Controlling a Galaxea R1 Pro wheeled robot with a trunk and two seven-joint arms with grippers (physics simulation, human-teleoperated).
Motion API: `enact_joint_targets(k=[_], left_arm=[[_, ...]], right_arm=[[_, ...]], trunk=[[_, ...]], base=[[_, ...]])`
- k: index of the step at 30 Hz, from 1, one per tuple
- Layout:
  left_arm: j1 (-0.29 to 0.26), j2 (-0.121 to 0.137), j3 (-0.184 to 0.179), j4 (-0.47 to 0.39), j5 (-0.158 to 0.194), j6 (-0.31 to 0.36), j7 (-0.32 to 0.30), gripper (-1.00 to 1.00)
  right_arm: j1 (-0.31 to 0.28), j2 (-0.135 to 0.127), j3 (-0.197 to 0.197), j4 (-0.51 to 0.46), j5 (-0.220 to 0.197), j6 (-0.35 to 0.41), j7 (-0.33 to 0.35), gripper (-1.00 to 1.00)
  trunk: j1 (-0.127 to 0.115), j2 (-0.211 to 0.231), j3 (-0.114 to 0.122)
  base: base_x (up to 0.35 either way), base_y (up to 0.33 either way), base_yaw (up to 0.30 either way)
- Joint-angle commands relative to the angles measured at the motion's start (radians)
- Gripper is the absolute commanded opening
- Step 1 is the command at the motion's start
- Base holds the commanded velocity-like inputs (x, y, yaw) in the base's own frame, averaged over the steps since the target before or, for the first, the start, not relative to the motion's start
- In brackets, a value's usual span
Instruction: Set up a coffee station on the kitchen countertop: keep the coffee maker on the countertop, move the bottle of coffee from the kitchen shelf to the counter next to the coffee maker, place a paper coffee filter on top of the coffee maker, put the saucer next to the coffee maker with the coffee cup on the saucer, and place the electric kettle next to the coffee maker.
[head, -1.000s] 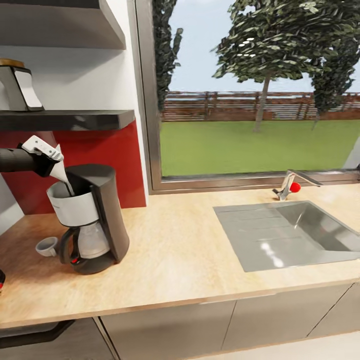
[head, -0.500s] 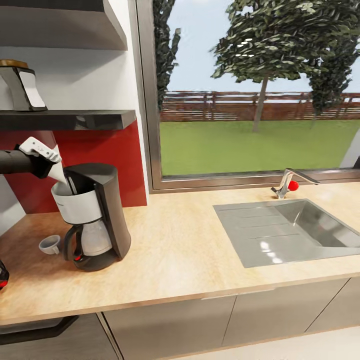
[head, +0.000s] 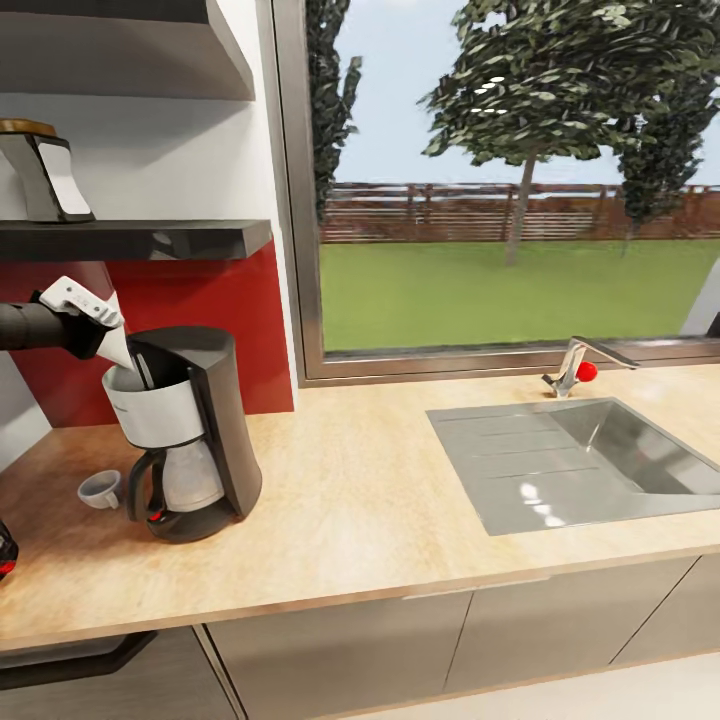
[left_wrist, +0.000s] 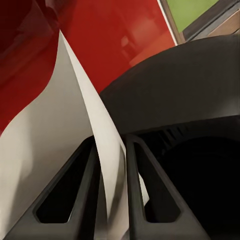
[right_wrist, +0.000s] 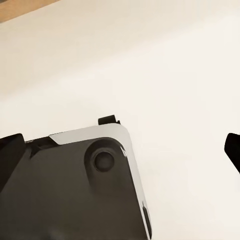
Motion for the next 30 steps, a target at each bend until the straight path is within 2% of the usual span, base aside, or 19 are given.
enact_joint_targets(k=[1,16,22,30], left_arm=[[-0.001,0.0,0.0,-0.001,-0.007,0.007,-0.009,-1.0],[0.0,-0.001,0.0,-0.001,-0.007,0.014,-0.019,-1.0],[0.001,-0.001,0.002,-0.001,-0.007,0.02,-0.042,-1.0],[0.042,-0.001,0.002,-0.002,-0.01,0.02,-0.049,-1.0]], right_arm=[[-0.001,0.0,0.001,0.0,-0.01,-0.003,-0.001,1.0],[-0.001,0.0,0.002,0.0,-0.01,-0.003,-0.001,1.0],[-0.001,0.0,0.002,0.0,-0.01,-0.003,-0.001,1.0],[-0.001,0.0,0.001,0.0,-0.01,-0.003,-0.001,1.0]], trunk=[[0.001,-0.002,-0.002],[0.001,-0.002,-0.002],[0.001,-0.002,-0.002],[0.001,-0.002,-0.002]], base=[[0.0,0.0,0.0],[0.0,0.0,0.0],[0.0,0.0,0.0],[0.0,0.0,0.0]])
